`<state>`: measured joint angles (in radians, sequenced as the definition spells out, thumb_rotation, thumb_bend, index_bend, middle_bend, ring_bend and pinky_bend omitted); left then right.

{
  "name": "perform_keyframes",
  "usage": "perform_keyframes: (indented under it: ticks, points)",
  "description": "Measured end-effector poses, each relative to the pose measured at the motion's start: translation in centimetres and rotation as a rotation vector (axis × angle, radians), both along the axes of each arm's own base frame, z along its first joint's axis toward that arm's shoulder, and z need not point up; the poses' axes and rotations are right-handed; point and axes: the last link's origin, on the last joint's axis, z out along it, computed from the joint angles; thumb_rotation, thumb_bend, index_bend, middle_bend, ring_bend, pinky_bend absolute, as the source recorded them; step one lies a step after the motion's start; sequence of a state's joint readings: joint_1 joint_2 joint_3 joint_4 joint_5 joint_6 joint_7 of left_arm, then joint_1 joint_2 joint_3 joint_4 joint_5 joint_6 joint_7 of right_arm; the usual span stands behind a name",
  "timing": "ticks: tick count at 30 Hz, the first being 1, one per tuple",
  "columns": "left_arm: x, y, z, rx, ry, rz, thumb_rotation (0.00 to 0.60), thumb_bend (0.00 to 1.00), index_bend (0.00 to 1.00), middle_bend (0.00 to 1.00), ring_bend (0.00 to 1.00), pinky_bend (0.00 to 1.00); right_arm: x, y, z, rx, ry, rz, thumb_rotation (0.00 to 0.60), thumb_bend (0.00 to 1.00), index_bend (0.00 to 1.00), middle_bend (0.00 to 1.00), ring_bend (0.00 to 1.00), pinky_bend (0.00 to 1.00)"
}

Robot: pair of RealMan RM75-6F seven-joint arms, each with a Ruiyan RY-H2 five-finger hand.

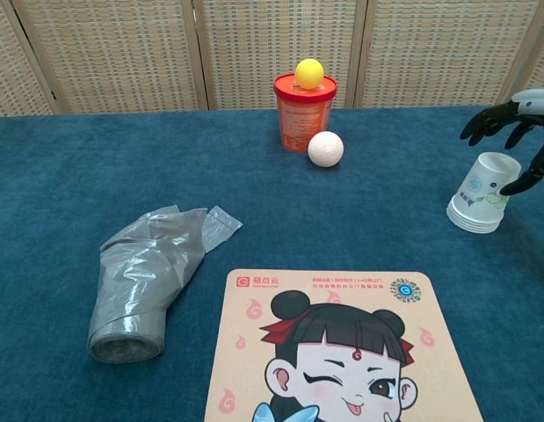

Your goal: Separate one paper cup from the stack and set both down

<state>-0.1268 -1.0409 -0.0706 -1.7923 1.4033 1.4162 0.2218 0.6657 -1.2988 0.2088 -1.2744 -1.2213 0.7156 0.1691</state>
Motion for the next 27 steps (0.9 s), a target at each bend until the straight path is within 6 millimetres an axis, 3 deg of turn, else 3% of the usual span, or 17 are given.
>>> perform_keyframes:
  ticks: [7, 11, 15, 23, 27]
  points:
    - [0.0, 0.0, 0.0, 0.001, -0.001, 0.004, 0.600, 0.10, 0.00, 0.00, 0.00, 0.00, -0.7, -0.5, -0.8, -0.015, 0.012, -0.003, 0.600, 0.25, 0.39, 0.44, 0.35, 0.66]
    - [-0.1, 0.0, 0.0, -0.001, 0.000, 0.006, 0.600, 0.10, 0.00, 0.00, 0.00, 0.00, -1.1, -0.8, -1.2, -0.031, 0.010, -0.003, 0.600, 0.32, 0.52, 0.55, 0.46, 0.76]
    - [-0.1, 0.1, 0.0, -0.002, 0.001, 0.009, 0.600, 0.10, 0.00, 0.00, 0.00, 0.00, -1.4, -1.1, -1.3, -0.060, 0.014, 0.010, 0.600, 0.38, 0.59, 0.62, 0.52, 0.80]
    - [-0.1, 0.1, -0.1, -0.004, 0.000, 0.011, 0.600, 0.10, 0.00, 0.00, 0.00, 0.00, -1.5, -1.1, -1.1, -0.096, -0.012, 0.031, 0.600, 0.39, 0.59, 0.62, 0.53, 0.80]
    - [-0.1, 0.2, 0.0, -0.005, -0.004, 0.005, 0.600, 0.10, 0.00, 0.00, 0.00, 0.00, -0.6, -0.8, -0.6, -0.100, -0.091, 0.033, 0.600, 0.39, 0.59, 0.62, 0.53, 0.80]
